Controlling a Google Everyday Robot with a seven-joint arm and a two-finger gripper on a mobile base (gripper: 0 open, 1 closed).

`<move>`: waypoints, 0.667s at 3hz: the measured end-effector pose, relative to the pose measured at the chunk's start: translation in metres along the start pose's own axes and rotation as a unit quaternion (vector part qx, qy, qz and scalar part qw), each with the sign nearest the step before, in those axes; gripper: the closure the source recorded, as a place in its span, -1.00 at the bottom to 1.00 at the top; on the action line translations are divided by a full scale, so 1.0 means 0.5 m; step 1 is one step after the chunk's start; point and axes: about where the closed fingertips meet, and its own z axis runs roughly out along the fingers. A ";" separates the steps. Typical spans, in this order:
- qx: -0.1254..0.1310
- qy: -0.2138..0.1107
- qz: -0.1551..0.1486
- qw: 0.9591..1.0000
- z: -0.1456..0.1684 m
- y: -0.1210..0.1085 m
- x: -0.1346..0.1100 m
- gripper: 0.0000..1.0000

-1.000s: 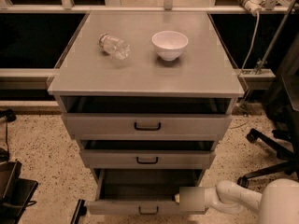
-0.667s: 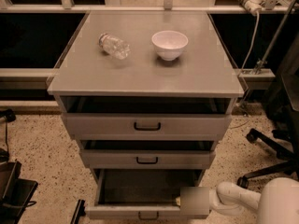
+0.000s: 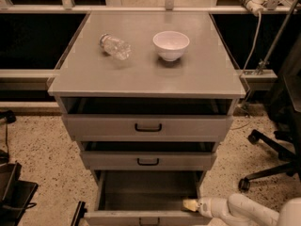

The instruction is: Open bottom drawer

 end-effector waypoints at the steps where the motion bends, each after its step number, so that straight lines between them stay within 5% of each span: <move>1: 0.035 -0.141 -0.020 0.989 -0.081 -0.054 -0.104 0.72; 2: 0.042 -0.197 -0.042 0.979 -0.139 -0.049 -0.149 0.26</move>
Offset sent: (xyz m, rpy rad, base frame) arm 0.0365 -0.0412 0.0272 0.0129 -0.1948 -0.1634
